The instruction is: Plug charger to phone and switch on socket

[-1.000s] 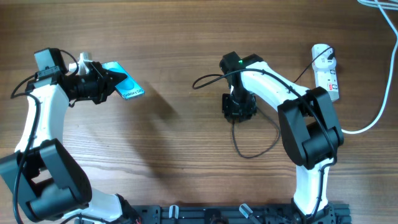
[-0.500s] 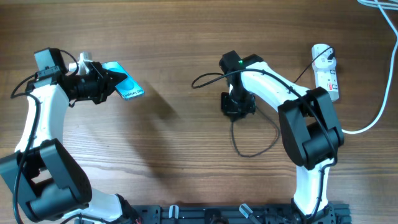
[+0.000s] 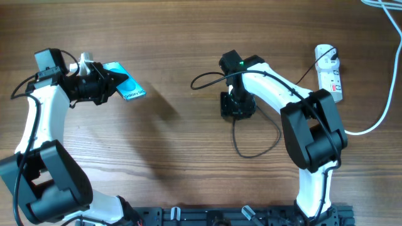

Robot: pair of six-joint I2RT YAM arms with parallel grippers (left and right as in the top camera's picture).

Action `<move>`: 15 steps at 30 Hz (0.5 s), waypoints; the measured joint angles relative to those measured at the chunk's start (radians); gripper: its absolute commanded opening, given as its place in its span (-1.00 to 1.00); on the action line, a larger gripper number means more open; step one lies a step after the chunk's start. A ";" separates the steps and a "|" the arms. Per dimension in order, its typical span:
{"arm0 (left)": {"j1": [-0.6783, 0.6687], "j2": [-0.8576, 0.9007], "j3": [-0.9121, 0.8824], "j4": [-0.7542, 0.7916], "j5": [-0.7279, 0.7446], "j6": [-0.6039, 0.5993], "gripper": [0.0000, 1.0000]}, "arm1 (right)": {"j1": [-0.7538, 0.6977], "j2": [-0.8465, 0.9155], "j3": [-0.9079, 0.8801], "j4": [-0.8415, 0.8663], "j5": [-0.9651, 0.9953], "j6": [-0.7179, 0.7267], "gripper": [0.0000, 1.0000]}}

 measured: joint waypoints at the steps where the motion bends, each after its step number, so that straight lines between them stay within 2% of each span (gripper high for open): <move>1: 0.000 0.000 0.000 0.000 0.000 0.000 -0.92 | 0.000 -0.001 0.000 0.001 0.000 0.001 0.17; 5: 0.000 0.000 0.000 0.000 0.000 0.000 -0.92 | 0.000 -0.002 0.000 0.002 0.005 0.002 0.04; 7: 0.000 0.000 0.000 0.000 0.000 0.000 -0.92 | 0.000 -0.002 0.000 0.002 0.008 0.002 -0.10; 8: 0.000 0.000 0.000 0.000 0.000 0.000 -0.92 | 0.000 -0.002 0.000 0.003 0.014 0.002 -0.33; 9: 0.000 0.000 0.000 0.000 0.000 0.000 -0.92 | 0.000 -0.002 0.000 0.006 0.024 -0.002 -0.64; 10: 0.000 0.000 0.000 0.000 0.000 0.000 -0.92 | 0.000 -0.002 -0.001 0.010 0.029 -0.001 -0.75; 12: 0.000 0.000 0.000 0.000 0.000 0.002 -0.92 | -0.001 -0.002 -0.001 0.013 0.037 -0.004 -0.90; 15: 0.000 0.000 0.000 0.000 0.000 0.023 -0.92 | -0.003 -0.002 -0.002 0.013 0.036 -0.006 -0.92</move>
